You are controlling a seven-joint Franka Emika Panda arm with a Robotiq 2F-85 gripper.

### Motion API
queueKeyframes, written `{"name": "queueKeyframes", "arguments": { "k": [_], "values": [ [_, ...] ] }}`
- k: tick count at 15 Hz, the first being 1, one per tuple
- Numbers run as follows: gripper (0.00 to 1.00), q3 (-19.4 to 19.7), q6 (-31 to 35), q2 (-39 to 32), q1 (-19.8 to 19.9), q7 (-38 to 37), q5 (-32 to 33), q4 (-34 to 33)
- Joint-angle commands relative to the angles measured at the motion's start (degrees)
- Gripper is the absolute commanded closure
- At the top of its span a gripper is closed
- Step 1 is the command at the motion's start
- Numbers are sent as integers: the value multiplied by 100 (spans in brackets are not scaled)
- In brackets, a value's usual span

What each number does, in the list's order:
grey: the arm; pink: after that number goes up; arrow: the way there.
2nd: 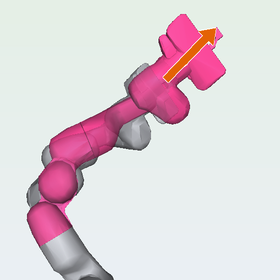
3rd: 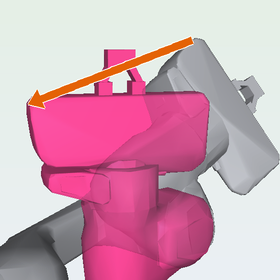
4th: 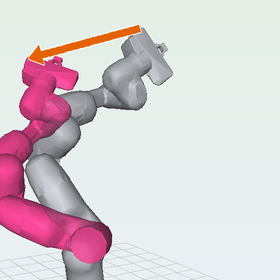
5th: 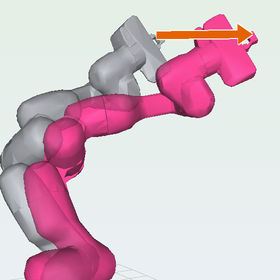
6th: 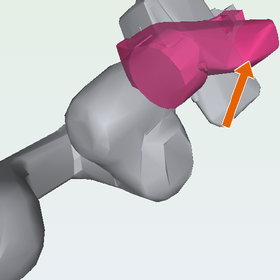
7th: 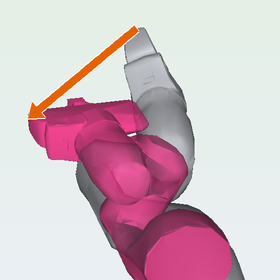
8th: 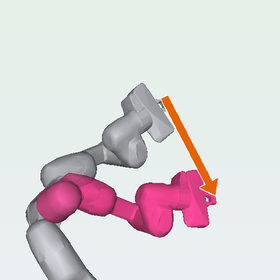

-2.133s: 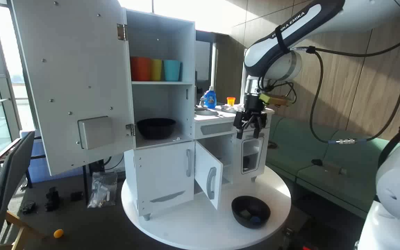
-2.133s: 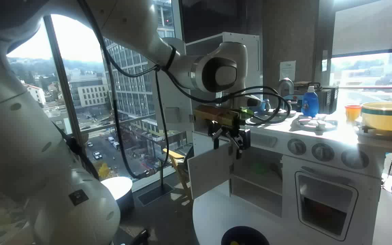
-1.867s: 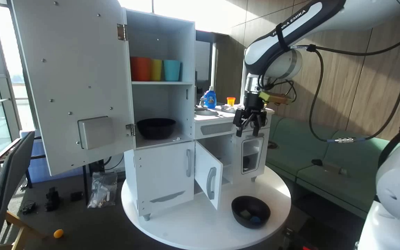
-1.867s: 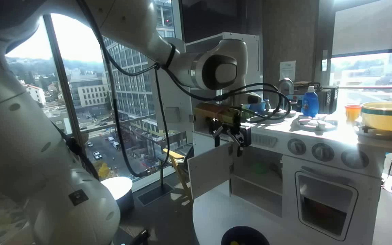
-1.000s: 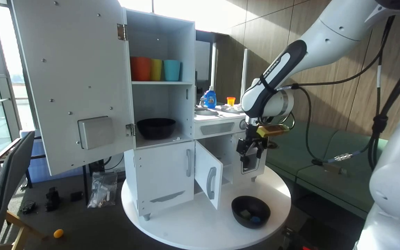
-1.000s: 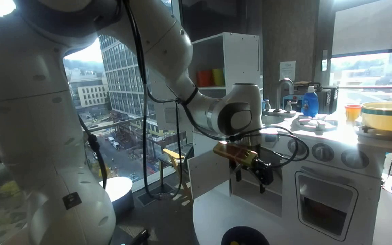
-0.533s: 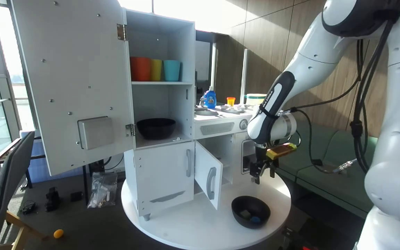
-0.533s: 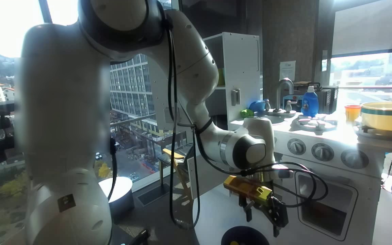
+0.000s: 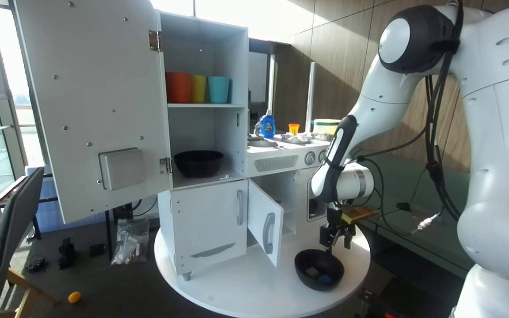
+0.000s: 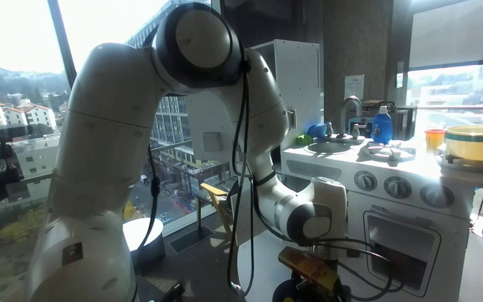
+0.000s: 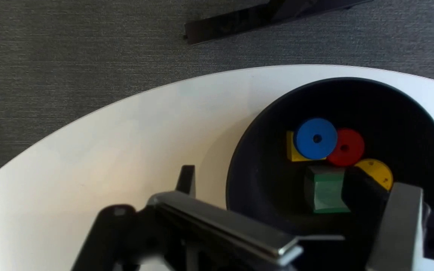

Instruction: Put the black bowl into the compartment and close the door

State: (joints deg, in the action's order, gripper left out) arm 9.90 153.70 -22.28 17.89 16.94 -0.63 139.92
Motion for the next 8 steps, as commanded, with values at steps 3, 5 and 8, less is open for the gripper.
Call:
{"name": "queueKeyframes", "arguments": {
  "k": [3, 5, 8],
  "values": [
    [0, -419, 606, -982, 547, 330, -409, -739],
    [0, -448, 670, -1221, 613, 292, -317, -925],
    [0, -565, 592, -1538, 713, 312, -296, -1182]
  ]
}}
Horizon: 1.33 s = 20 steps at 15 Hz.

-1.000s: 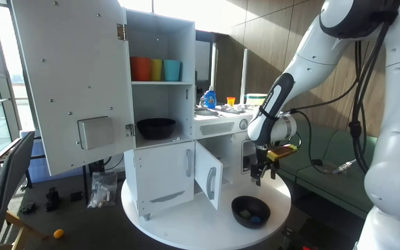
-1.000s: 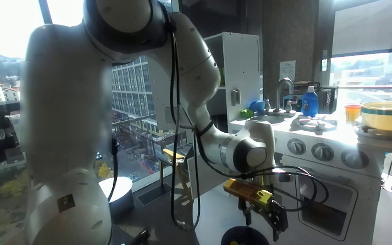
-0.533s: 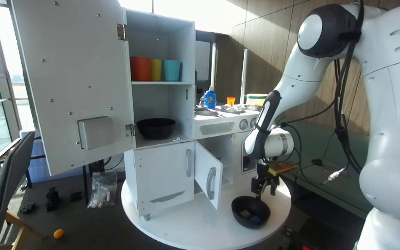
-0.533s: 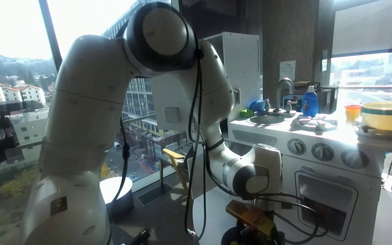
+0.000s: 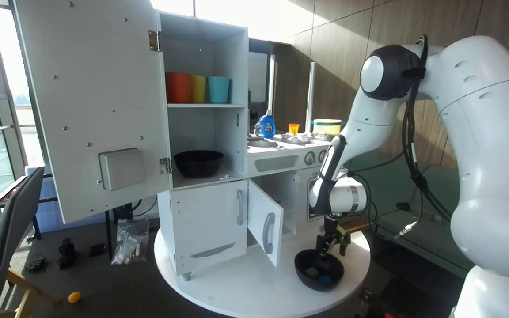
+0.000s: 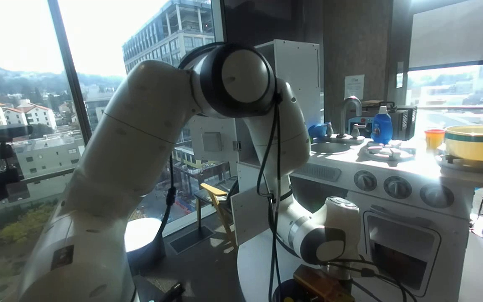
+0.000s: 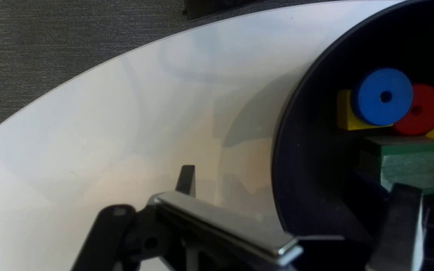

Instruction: Put the black bowl into the compartment and close the door

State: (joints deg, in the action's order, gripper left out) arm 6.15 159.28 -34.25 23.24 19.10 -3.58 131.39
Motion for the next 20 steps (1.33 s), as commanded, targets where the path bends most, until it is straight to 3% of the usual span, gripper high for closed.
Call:
{"name": "queueKeyframes", "arguments": {
  "k": [1, 2, 3, 4, 10, 13, 14, 20],
  "values": [
    [0, -246, -8, -419, 202, 99, -8, -390],
    [0, -319, -49, -479, 250, 137, -17, -447],
    [6, -371, -40, -530, 279, 153, -17, -488],
    [26, -436, -50, -580, 325, 166, -37, -533],
    [72, -389, -219, -710, 268, -81, -47, -751],
    [93, -250, -693, -682, 126, -419, -92, -889],
    [98, -260, -913, -666, 141, -479, -139, -945],
    [97, -34, -1774, -554, -80, -1153, -378, -1203]
  ]
}}
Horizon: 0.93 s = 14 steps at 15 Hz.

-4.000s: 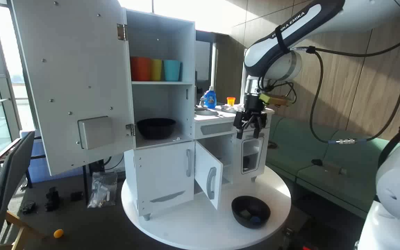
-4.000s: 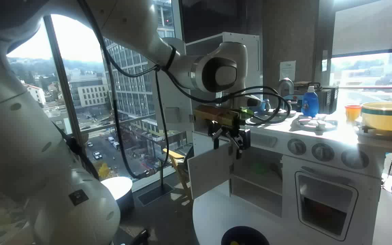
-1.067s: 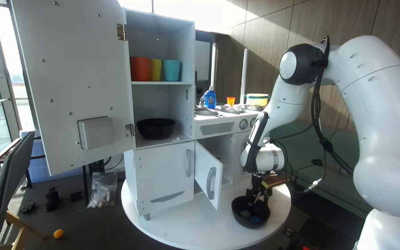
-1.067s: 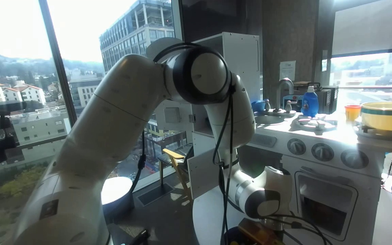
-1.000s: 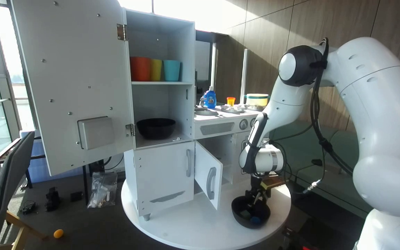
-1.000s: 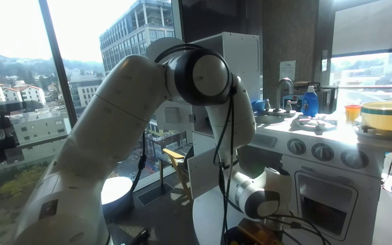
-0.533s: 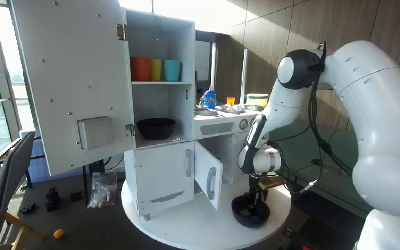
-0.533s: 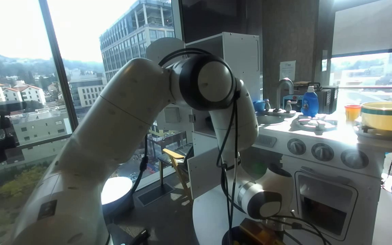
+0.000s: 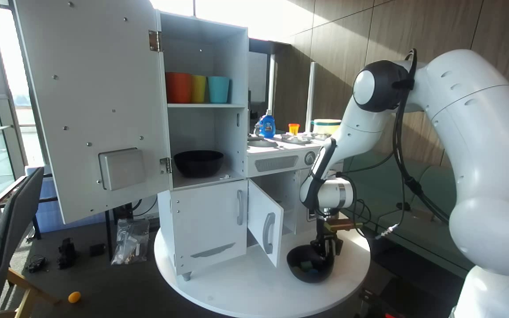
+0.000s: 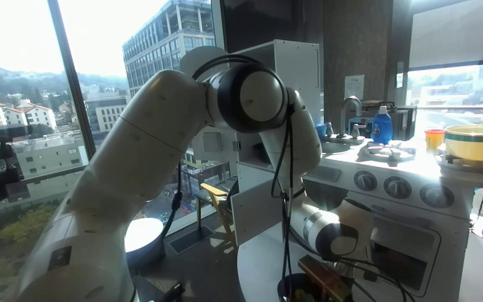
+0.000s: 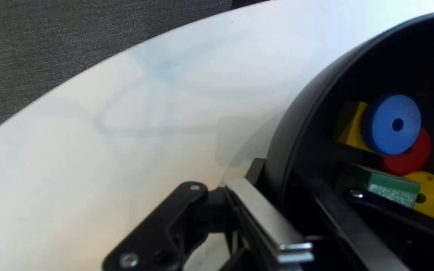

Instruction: Put the black bowl into the compartment and close the door

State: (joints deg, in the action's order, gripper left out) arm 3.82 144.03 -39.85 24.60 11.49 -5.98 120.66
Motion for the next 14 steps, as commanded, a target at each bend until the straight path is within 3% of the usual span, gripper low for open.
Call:
{"name": "queueKeyframes", "arguments": {
  "k": [1, 6, 14],
  "values": [
    [96, 205, -364, 65, -221, -490, -207, -140],
    [97, 229, -773, 298, -198, -736, -573, -108],
    [97, -18, -1123, 282, 221, -187, -1580, -192]
  ]
}}
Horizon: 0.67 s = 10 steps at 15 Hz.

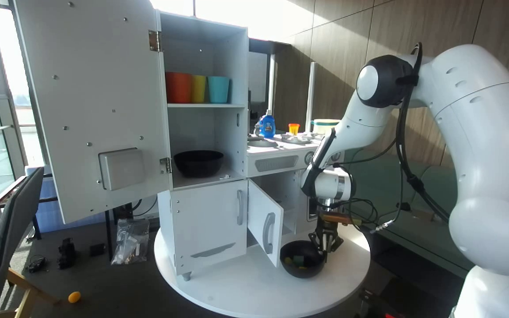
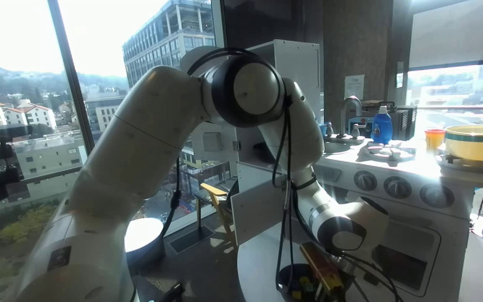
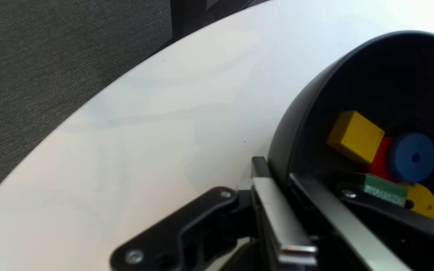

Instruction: Put the black bowl into the compartment and close the door

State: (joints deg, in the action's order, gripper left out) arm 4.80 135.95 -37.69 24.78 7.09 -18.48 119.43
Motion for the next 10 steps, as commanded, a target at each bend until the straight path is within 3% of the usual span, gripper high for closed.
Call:
{"name": "queueKeyframes", "arguments": {
  "k": [1, 10],
  "values": [
    [97, -105, -379, 99, 225, 315, -410, -47],
    [99, 104, -418, 893, 134, 242, -601, 327]
  ]
}}
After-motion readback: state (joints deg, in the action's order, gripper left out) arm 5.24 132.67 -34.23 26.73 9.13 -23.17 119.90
